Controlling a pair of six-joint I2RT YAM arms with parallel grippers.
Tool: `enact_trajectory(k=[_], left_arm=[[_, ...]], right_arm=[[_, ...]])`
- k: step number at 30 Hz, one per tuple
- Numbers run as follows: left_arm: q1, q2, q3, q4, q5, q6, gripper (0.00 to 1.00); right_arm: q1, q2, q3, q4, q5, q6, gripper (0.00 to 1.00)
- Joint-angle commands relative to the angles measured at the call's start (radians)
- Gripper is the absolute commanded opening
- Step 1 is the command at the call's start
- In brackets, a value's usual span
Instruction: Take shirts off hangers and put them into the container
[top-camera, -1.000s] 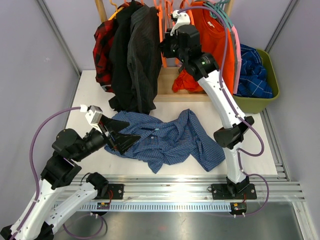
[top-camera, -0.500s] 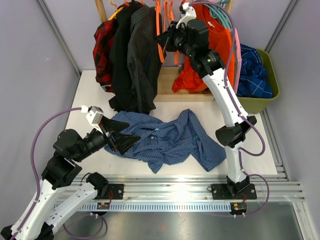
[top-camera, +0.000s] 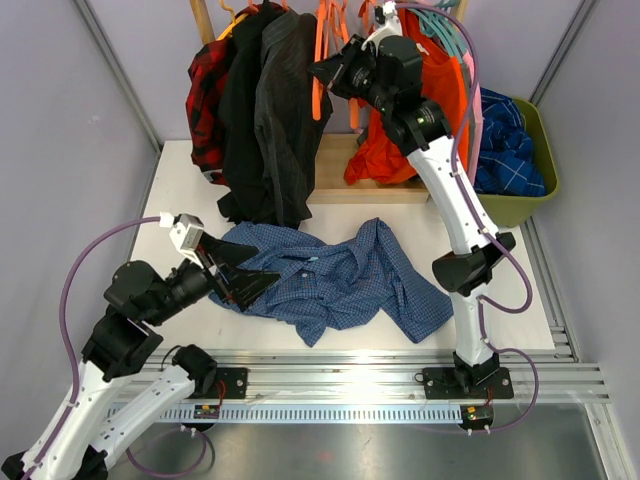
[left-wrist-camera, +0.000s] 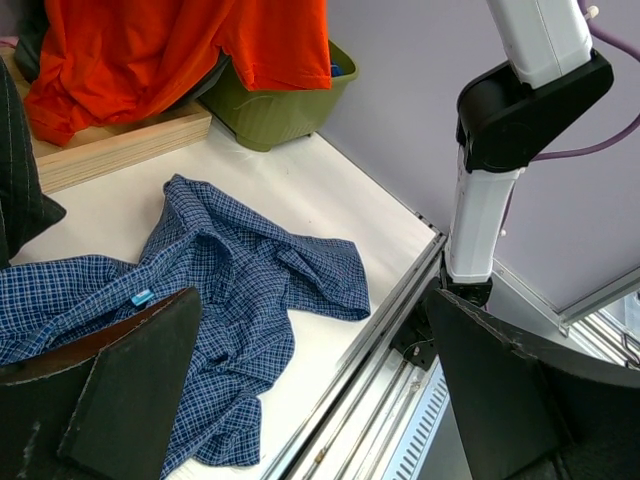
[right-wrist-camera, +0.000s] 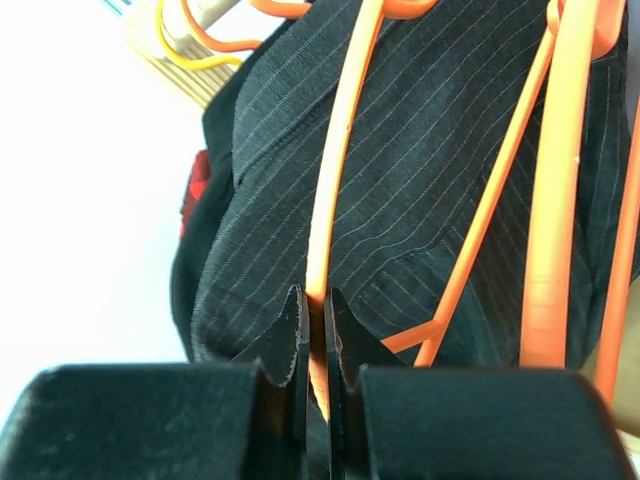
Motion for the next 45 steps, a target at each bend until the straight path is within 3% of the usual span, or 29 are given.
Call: enact_trajectory(k=[1,10,23,28,35,41,42,43,44,45], left_arm=[[0.001,-0.016,-0.009,0.033,-0.007,-0.011,0.99],[0.001,-0.025,-0.007,0.037,-0.002,-0.018,0.99],[0.001,-0.059,-0.014,0.02,-0.017,-0.023,0.99],[0.001,-0.072,-0.024,0.019,-0.024,-0.021,0.99],[0.001,-0.051,-0.046,0.06,-0.001,-0.037,0.99],[0.001,-0.049,-0.041,0.062,0.001,-0.038,0.99],[-0.001,-0.051,-0.041,0.06,0.001,-0.038,0.98],[0.001,-0.053,-0.043,0.057,-0.002,-0.038,0.99],[0.001,-0.054,-0.041,0.056,-0.002,-0.038,0.99],[0.001,-0.054,-0.038,0.054,-0.002,-0.038,0.98]], right_arm=[[-0.017,-0.076,0.044,0.058,0.075,0.077,0.0],[-0.042,-0.13,0.048,-0.002,0.069,0.262,0.0],[-0.126,-0.083,-0.004,-0.033,-0.113,0.451,0.0],[-0.123,-0.076,-0.02,-0.047,-0.164,0.443,0.0],[-0.112,-0.026,0.064,-0.184,-0.262,0.301,0.0],[-0.115,-0.043,0.017,-0.211,-0.235,0.256,0.0],[-0.114,-0.047,0.017,-0.214,-0.23,0.253,0.01],[-0.117,-0.05,0.017,-0.215,-0.229,0.239,0.12],[-0.119,-0.052,0.02,-0.215,-0.235,0.232,0.44],[-0.117,-0.059,0.021,-0.212,-0.241,0.221,0.52]])
